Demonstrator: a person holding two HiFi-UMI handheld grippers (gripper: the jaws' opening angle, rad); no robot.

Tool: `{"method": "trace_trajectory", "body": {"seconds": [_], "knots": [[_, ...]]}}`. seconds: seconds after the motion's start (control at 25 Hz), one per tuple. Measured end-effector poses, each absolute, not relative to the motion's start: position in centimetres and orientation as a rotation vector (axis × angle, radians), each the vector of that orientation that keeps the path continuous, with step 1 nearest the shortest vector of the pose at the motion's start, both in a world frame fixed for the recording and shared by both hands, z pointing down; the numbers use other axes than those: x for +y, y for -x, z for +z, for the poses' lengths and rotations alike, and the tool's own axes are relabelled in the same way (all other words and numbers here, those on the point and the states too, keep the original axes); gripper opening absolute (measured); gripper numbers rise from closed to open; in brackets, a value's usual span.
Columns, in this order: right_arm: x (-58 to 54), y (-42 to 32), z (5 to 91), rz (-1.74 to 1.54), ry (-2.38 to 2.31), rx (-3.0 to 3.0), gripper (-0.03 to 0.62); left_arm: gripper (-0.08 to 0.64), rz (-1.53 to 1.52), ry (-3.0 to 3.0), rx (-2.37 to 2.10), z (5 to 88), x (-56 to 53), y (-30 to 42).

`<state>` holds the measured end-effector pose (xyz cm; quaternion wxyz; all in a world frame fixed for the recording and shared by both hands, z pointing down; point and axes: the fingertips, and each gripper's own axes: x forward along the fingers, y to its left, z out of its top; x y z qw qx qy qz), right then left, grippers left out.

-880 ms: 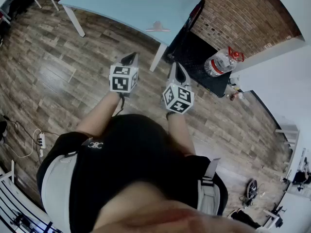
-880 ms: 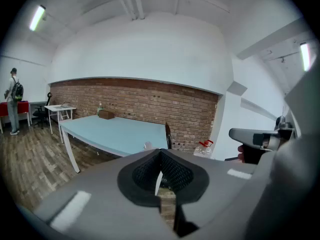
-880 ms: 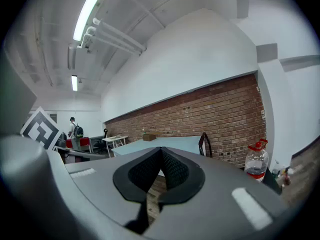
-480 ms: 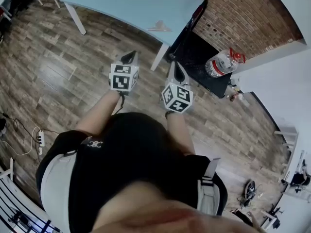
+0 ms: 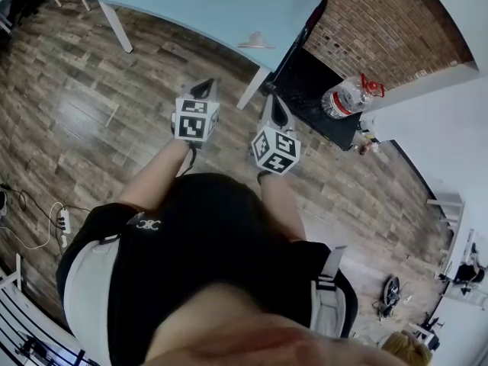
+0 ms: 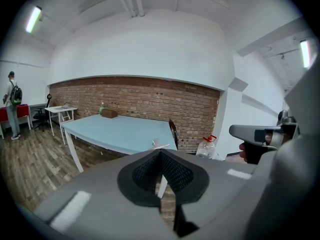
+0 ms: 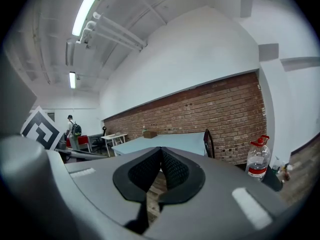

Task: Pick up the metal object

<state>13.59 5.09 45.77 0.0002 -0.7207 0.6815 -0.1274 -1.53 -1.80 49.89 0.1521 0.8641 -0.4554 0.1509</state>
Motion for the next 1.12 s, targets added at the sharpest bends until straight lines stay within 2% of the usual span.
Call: {"method": "trace_trajectory", "body": {"seconds": [0.48, 1.12], "knots": [[3.1, -8.1, 46.7, -0.39, 2.327, 2.104, 0.015, 0.0, 0.428, -2.488, -1.239, 51.3, -3.7, 6.6], [-6.7, -9.1, 48.8, -0.445, 2.281, 2.153, 0.057, 0.0, 0.475, -2.463, -1.264, 53.3, -10.4, 6.3]]}}
